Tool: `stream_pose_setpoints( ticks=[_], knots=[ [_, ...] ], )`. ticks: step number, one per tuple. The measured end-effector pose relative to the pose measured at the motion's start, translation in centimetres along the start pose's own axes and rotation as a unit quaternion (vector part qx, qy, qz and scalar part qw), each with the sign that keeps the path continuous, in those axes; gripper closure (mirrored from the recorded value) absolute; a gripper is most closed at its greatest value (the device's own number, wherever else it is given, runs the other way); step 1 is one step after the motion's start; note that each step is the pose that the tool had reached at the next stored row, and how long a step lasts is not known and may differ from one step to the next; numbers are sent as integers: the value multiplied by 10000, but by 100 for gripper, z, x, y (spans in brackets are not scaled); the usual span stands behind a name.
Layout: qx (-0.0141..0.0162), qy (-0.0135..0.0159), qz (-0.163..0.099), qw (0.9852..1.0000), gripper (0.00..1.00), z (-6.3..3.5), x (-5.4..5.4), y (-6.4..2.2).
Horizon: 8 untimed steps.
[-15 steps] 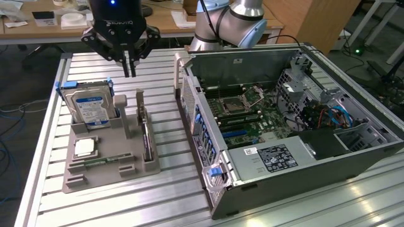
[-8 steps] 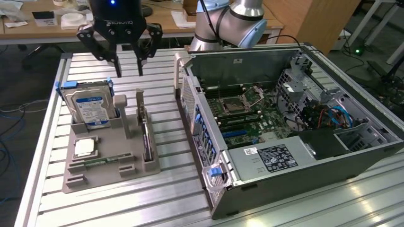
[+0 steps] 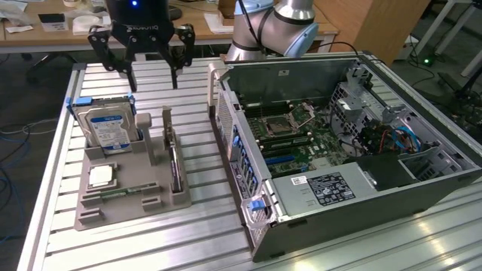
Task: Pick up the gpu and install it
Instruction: 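Pick up the gpu and move the gpu toward the slot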
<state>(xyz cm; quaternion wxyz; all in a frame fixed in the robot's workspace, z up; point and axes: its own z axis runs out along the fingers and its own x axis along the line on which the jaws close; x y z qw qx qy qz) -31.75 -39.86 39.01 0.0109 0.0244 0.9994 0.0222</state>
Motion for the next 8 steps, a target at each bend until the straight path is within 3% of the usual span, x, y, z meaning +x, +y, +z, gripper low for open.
stream_pose_setpoints(
  ticks=[3,4,8],
  knots=[
    [7,57,-188,9998,29,25,1,-1],
    [27,69,-213,9997,29,32,1,-4],
    [204,70,-227,9995,29,37,-3,-30]
  ],
)
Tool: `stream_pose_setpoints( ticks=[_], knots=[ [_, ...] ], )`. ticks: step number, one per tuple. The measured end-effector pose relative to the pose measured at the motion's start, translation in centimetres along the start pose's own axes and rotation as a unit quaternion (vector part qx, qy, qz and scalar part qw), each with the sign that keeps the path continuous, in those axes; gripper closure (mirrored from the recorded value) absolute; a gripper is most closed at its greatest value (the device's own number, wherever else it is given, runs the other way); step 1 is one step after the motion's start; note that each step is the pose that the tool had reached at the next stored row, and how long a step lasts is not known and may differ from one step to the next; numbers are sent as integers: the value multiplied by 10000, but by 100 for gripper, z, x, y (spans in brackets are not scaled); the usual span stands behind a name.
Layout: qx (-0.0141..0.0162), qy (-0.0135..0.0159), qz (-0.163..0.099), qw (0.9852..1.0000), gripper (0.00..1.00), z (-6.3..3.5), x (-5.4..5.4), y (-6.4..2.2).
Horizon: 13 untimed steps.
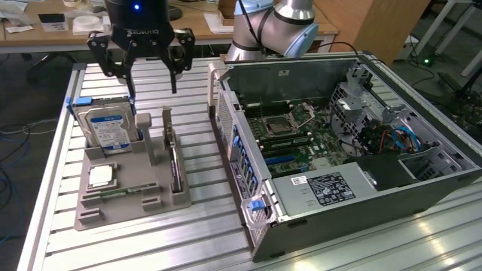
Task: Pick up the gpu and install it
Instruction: 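Pick up the gpu and move the gpu toward the slot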
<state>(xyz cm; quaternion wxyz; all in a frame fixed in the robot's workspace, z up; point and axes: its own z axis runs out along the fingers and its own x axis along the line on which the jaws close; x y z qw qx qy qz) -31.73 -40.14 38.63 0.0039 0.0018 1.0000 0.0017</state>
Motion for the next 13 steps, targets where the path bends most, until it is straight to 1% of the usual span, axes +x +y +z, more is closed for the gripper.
stream_pose_setpoints(
  ticks=[2,3,5,8,13],
  knots=[
    [66,-21,3,10000,29,7,0,-6],
    [86,-31,7,10000,29,18,0,-7],
    [90,-48,29,9999,29,47,0,-7],
    [90,-64,56,9999,29,92,1,-7],
    [90,-66,57,9999,29,183,2,-9]
  ],
)
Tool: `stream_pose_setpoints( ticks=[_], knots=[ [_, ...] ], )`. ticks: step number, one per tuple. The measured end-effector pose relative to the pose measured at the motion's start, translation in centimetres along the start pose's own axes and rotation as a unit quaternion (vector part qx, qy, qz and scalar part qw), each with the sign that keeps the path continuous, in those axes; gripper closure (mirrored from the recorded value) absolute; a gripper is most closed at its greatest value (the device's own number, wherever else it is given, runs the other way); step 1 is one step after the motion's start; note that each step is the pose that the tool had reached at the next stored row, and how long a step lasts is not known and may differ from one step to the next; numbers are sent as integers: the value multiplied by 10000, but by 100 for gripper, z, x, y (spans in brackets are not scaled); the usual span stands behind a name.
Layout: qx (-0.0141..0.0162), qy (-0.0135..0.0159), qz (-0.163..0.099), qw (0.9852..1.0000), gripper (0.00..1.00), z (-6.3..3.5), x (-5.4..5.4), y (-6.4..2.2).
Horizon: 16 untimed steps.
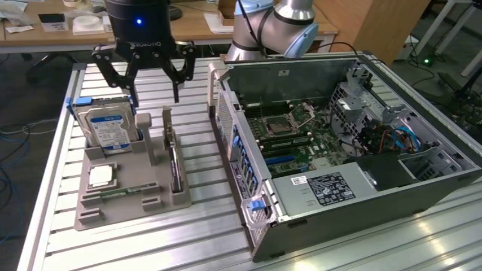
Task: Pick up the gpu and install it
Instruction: 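Pick up the gpu and move the gpu toward the slot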
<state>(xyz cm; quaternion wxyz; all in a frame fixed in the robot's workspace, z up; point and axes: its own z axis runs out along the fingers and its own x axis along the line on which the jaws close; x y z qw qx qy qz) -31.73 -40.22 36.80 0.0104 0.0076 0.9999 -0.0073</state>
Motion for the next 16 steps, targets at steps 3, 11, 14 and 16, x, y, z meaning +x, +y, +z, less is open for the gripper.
stream_pose_setpoints(
  ticks=[3,11,14,16],
  knots=[
    [0,-4,2,10000,29,56,0,-8],
    [0,-11,2,10000,29,201,2,-23],
    [1,-11,3,10000,29,245,3,-54],
    [0,-12,3,10000,29,282,5,-61]
  ],
)
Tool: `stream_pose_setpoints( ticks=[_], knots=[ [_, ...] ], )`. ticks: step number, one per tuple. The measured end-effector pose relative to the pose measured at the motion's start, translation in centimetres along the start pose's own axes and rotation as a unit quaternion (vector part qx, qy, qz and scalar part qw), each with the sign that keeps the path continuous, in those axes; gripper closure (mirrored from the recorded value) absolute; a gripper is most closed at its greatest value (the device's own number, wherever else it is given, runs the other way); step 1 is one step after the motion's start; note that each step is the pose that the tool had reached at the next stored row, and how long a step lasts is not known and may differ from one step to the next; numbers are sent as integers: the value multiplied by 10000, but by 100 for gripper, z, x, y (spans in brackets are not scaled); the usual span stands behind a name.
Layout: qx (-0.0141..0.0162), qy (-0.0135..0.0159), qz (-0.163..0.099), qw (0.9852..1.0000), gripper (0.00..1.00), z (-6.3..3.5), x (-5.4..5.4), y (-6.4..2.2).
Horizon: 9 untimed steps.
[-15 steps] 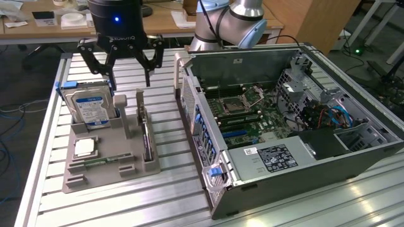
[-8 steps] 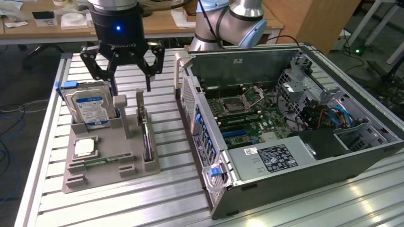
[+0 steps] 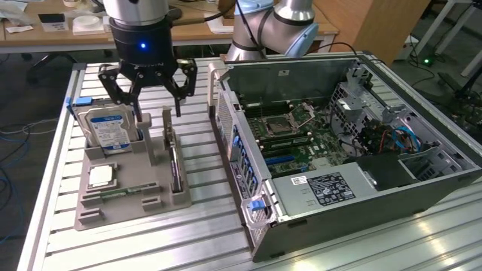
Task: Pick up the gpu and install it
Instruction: 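Pick up the gpu and move the gpu toward the slot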
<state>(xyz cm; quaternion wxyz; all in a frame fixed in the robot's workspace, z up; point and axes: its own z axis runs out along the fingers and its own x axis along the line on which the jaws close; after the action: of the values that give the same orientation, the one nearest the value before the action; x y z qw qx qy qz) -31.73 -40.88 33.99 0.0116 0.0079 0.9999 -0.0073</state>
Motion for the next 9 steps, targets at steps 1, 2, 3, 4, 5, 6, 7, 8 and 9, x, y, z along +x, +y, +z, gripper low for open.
stream_pose_setpoints(
  ticks=[1,2,3,4,5,6,7,8,9],
  knots=[
    [0,0,0,10000,29,18,1,0],
    [0,0,1,10000,29,36,1,0],
    [1,0,0,10000,29,54,-3,-1],
    [2,-1,-2,10000,29,72,-10,0],
    [3,0,-1,10000,29,90,-13,0],
    [3,0,0,10000,29,108,-14,1],
    [3,0,0,10000,29,127,-13,1],
    [4,0,0,10000,29,145,-13,1],
    [4,0,0,10000,29,163,-13,2]
  ],
)
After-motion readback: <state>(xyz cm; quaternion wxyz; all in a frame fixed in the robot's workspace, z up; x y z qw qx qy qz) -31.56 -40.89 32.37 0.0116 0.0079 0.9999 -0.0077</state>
